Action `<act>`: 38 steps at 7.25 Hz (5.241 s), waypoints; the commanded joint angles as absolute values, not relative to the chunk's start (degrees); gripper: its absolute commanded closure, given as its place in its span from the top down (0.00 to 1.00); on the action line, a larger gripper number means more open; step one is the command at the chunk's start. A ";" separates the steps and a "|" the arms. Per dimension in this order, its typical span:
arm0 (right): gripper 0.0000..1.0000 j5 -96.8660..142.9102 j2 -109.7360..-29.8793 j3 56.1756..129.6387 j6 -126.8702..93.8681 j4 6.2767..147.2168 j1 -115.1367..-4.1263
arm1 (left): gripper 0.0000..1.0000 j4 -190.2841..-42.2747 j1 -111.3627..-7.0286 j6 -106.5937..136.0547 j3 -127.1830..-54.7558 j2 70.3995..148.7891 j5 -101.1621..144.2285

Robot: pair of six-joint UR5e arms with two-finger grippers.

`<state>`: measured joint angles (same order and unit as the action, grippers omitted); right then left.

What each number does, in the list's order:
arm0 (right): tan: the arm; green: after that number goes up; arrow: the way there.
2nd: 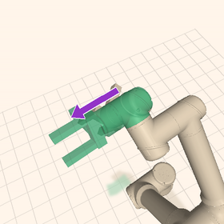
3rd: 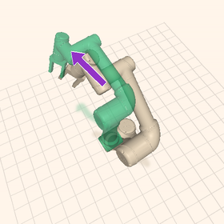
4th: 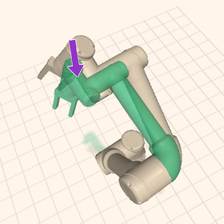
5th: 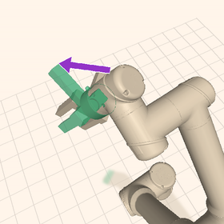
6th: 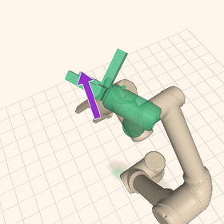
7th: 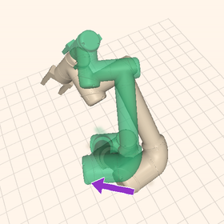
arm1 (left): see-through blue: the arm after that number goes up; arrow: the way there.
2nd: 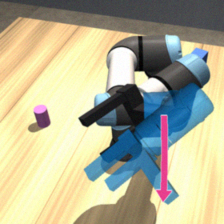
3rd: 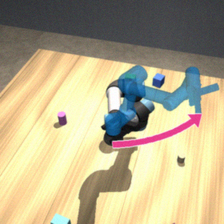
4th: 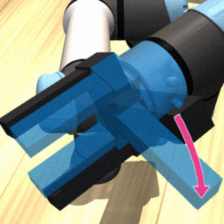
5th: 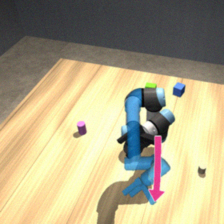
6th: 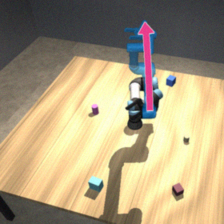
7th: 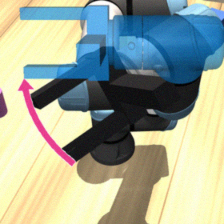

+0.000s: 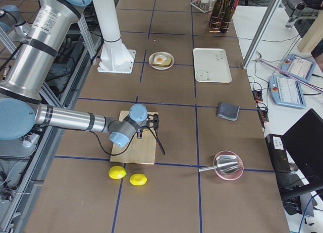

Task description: Make sandwich and place on tray

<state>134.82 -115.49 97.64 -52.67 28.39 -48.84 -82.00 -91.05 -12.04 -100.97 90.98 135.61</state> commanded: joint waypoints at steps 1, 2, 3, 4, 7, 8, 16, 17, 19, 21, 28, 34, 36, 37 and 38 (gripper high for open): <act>0.69 134.74 -115.84 96.95 -53.17 28.39 -48.78 | 1.00 -82.00 -91.05 -12.04 -100.99 91.05 135.62; 0.67 134.74 -115.84 96.86 -53.17 28.39 -48.78 | 1.00 -82.00 -91.05 -12.04 -100.99 91.05 135.62; 0.61 134.74 -115.84 96.59 -53.26 28.39 -48.61 | 1.00 -82.00 -91.05 -12.13 -100.90 91.05 135.62; 0.58 134.74 -115.84 96.59 -53.26 28.39 -48.52 | 1.00 -82.00 -90.97 -12.13 -100.90 91.05 135.62; 0.00 134.65 -115.75 96.50 -53.35 28.39 -48.08 | 1.00 -82.00 -91.05 -12.13 -100.90 90.97 135.62; 0.00 133.95 -115.75 96.59 -52.83 28.21 -47.47 | 1.00 -82.09 -90.97 -12.13 -100.81 90.97 135.62; 0.00 144.76 -108.06 107.22 -65.67 27.95 -55.55 | 1.00 -84.90 -90.97 -12.22 -99.67 91.05 135.61; 0.00 142.32 -102.71 107.40 -74.79 28.12 -53.02 | 1.00 -84.90 -90.97 -12.13 -99.93 91.05 135.62; 0.00 135.04 -92.34 107.23 -88.09 29.08 -43.29 | 1.00 -84.99 -90.97 -12.13 -100.81 90.97 135.62; 0.00 126.43 -83.97 107.31 -99.02 32.23 -33.36 | 1.00 -88.31 -90.97 -11.87 -100.72 91.05 135.70; 0.00 116.19 -65.92 99.14 -99.05 49.83 -24.70 | 1.00 -88.68 -90.97 -12.22 -100.02 91.05 135.70; 0.00 112.94 -64.95 97.48 -102.65 49.13 -24.79 | 1.00 -89.29 -90.88 -12.22 -99.76 91.05 135.70; 0.00 112.07 -65.04 97.12 -102.31 48.78 -23.91 | 1.00 -89.56 -90.88 -12.13 -99.75 91.05 135.70; 0.06 111.89 -65.21 97.03 -102.22 48.87 -23.30 | 1.00 -89.56 -90.79 -12.04 -99.67 91.05 135.70; 0.47 110.93 -65.30 97.21 -101.96 48.87 -23.03 | 1.00 -89.82 -90.70 -11.95 -99.67 91.05 135.79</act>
